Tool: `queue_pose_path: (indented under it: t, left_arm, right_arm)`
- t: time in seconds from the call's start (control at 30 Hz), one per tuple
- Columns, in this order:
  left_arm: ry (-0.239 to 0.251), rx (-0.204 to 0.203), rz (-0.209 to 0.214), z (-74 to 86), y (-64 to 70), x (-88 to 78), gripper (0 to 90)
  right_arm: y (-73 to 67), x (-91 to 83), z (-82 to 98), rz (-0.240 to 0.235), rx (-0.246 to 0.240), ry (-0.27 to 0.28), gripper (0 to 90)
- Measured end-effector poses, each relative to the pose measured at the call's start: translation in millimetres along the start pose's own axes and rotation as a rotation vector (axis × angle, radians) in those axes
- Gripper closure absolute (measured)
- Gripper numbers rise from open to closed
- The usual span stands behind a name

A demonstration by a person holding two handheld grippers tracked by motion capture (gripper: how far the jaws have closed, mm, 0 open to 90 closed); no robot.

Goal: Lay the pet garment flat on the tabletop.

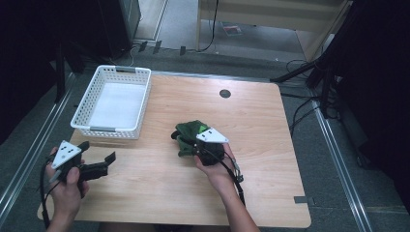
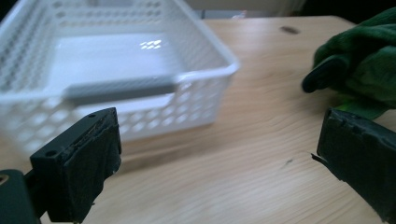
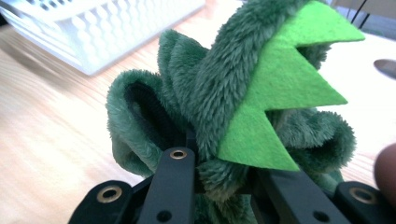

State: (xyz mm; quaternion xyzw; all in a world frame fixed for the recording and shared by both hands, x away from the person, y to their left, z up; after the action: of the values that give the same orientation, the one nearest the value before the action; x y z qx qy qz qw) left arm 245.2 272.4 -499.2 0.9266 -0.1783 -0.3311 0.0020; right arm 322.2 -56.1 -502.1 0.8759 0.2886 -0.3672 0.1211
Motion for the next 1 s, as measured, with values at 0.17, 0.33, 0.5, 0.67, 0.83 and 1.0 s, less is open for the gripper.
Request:
queue_pose_path:
  t: [0.17, 0.33, 0.5, 0.67, 0.83, 1.0]
  left_arm:
    - [0.037, 0.079, 0.09, -31.1, 53.8, 10.1, 0.0]
    - [-0.02, 0.141, 0.207, -20.9, 89.9, 33.0, 0.0]
    - [-0.062, 0.154, 0.259, -7.8, 102.7, 47.8, 0.0]
    - [-0.074, 0.153, 0.281, -5.4, 101.6, 52.6, 0.0]
    - [-0.087, 0.143, 0.289, -4.5, 99.2, 58.9, 0.0]
    - [-0.119, 0.146, 0.298, -1.3, 100.0, 66.2, 0.0]
  right_arm:
    - [-14.7, -53.4, 8.3, -0.051, 0.008, 0.042, 82.3]
    - [-24.9, -56.5, 34.5, -0.088, -0.006, -0.033, 64.1]
    - [-22.4, -52.6, 43.0, -0.16, -0.015, -0.062, 45.3]
    - [-15.5, -54.8, 37.6, -0.13, -0.003, -0.025, 73.2]
    - [-1.6, -47.8, 17.0, -0.108, 0.019, 0.004, 84.0]
    - [10.9, -39.9, -0.9, -0.107, 0.06, 0.021, 55.6]
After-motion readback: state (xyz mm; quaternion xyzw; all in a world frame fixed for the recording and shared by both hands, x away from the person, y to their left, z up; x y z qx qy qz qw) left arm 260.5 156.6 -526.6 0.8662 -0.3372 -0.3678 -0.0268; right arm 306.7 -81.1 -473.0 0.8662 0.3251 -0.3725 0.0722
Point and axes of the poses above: each handheld gripper's, and its own axes: x roughly forward along the jaws, z roughly out of its underside, y roughly to its right, the point moved 3 cm from there along x, roughly forward along the jaws, and after that the axes turned 15 degrees about -y, right-handed, at the moved point
